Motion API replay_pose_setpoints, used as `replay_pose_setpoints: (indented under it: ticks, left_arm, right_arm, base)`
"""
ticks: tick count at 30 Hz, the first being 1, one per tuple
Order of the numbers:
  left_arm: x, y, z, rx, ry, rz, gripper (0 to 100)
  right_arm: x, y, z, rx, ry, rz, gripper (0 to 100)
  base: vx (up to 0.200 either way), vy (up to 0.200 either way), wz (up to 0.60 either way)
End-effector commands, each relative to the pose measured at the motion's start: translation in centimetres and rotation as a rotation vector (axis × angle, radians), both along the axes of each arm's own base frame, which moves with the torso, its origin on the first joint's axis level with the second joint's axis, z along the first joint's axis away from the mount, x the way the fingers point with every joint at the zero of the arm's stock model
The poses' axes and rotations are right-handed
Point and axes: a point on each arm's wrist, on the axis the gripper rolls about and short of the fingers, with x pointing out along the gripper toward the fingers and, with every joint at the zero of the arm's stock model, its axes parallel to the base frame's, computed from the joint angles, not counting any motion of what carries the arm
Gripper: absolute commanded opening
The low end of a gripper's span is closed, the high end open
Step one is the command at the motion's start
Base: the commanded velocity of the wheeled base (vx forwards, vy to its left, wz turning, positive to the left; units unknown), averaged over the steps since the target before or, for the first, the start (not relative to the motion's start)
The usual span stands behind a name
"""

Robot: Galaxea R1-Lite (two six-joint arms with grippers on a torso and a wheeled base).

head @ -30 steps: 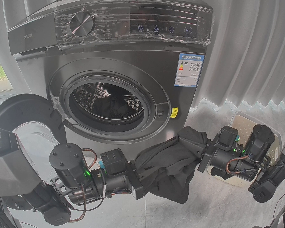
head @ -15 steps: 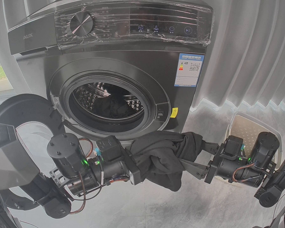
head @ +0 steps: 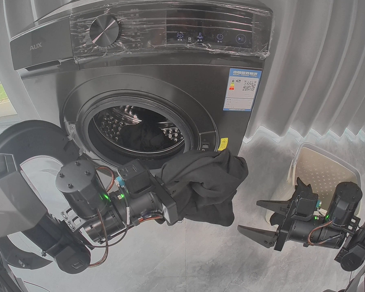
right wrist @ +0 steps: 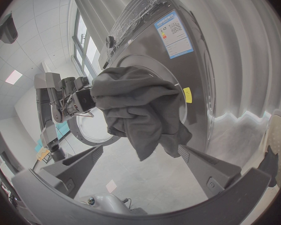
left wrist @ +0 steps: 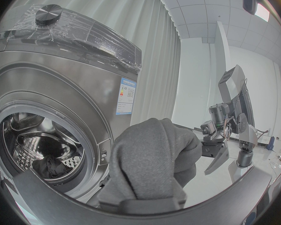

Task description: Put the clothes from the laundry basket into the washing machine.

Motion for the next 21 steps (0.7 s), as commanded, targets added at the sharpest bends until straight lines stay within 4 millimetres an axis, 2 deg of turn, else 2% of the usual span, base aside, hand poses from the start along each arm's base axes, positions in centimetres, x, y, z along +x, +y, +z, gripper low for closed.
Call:
replay_pose_setpoints:
  ticks: [1, 9, 21]
  left_arm:
    - [-0.4, 0.4, 0.6, -0.013, -0.011, 0.002, 0]
    - [-1.6, 1.1, 1.6, -0.024, -0.028, -0.008, 0]
    - [-2.8, 1.6, 1.9, -0.023, -0.028, -0.039, 0]
  right_arm:
    - [0.7, -0.9, -0.2, -0.019, -0.009, -0.046, 100]
    - [3.0, -0.1, -0.1, 0.000, -0.050, -0.046, 100]
    - [4.2, 0.9, 1.0, 0.033, -0.117, -0.030, 100]
  base:
    - [0.000, 0.000, 0.00]
    - [0.000, 0.000, 0.00]
    - [0.000, 0.000, 0.00]
